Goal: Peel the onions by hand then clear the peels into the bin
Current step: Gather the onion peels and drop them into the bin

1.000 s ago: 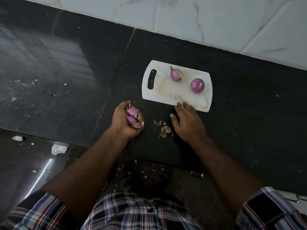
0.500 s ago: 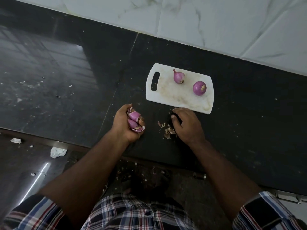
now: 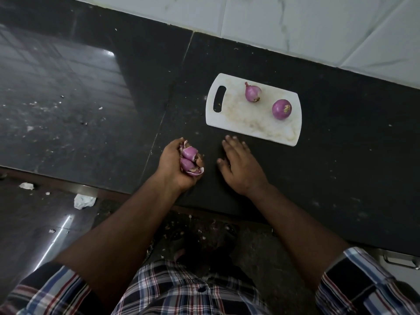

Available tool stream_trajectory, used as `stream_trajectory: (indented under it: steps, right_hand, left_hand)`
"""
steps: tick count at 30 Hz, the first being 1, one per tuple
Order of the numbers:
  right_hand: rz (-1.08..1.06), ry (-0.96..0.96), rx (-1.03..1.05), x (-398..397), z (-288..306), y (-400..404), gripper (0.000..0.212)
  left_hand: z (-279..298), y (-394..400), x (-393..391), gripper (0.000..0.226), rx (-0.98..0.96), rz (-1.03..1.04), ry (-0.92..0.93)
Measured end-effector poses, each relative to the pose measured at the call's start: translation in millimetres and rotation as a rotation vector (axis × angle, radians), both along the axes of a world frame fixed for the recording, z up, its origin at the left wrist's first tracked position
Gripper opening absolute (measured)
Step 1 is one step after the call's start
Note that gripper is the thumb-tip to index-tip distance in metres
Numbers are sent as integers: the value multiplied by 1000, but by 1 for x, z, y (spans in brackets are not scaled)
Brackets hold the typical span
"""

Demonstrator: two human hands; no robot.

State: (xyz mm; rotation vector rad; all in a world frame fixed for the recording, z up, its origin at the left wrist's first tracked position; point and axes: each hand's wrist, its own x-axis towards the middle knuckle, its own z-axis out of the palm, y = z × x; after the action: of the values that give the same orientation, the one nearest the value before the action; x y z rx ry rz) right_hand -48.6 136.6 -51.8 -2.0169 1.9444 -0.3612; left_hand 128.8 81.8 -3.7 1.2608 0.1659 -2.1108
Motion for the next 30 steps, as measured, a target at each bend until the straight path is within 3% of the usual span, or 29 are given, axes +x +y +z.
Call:
stream_trajectory:
  steps: [4, 8, 10, 18, 23, 27, 30]
  right_hand:
    - [81, -186, -32, 15, 7, 33, 48]
    - [-413, -433, -230, -20, 20, 56, 43]
    - [-559, -460, -254, -30, 17, 70, 43]
    - [-488, -409, -184, 4, 6, 54, 49]
    - [-342, -559, -167, 24, 8, 56, 45]
    - [-460, -934, -120, 6, 15, 39, 37]
    - [-369, -924, -62, -6, 17, 13, 31]
  left_hand:
    - [-1, 6, 5, 26, 6, -17, 29]
    - [-1, 16, 13, 24, 36, 2, 84]
    - [-2, 24, 17, 26, 40, -3, 89]
    - [-10, 82, 16, 27, 29, -11, 72]
    - [-31, 140, 9, 25, 60, -116, 45]
    - [-61, 169, 3, 28, 118, -283, -10]
    - [-77, 163, -9, 30, 141, -361, -9]
